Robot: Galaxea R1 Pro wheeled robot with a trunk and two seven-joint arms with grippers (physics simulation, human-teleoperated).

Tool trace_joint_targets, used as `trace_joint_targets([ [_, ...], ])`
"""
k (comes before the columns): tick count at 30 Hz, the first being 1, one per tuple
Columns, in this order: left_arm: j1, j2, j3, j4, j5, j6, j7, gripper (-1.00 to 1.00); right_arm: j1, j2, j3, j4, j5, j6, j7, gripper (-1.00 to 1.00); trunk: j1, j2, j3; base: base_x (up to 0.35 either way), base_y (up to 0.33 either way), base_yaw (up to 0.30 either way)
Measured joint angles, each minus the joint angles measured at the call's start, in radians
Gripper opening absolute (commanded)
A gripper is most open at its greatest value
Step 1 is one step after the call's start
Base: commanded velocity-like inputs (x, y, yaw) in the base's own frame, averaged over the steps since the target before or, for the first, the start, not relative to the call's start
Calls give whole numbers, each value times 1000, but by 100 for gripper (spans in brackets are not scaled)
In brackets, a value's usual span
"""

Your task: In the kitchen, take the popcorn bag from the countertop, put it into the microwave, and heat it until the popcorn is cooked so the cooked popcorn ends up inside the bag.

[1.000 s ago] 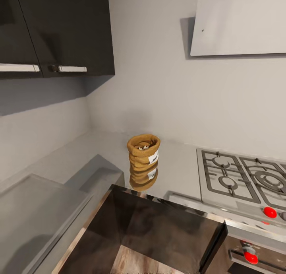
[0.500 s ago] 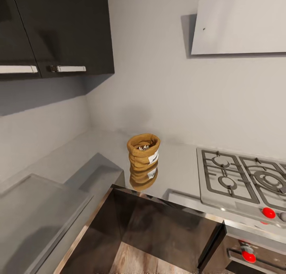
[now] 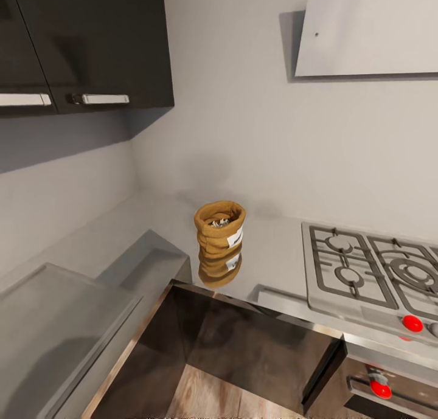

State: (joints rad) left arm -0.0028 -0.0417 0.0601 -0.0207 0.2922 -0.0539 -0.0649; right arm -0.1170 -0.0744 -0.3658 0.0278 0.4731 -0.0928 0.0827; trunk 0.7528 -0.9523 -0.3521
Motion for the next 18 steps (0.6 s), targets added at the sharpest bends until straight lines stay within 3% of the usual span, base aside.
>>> trace_joint_targets([
  [18,0,-1,0,-1,-1,-1,0,100,0,0,0,0,0,0,0,100,0,0,-29,0,0,0],
])
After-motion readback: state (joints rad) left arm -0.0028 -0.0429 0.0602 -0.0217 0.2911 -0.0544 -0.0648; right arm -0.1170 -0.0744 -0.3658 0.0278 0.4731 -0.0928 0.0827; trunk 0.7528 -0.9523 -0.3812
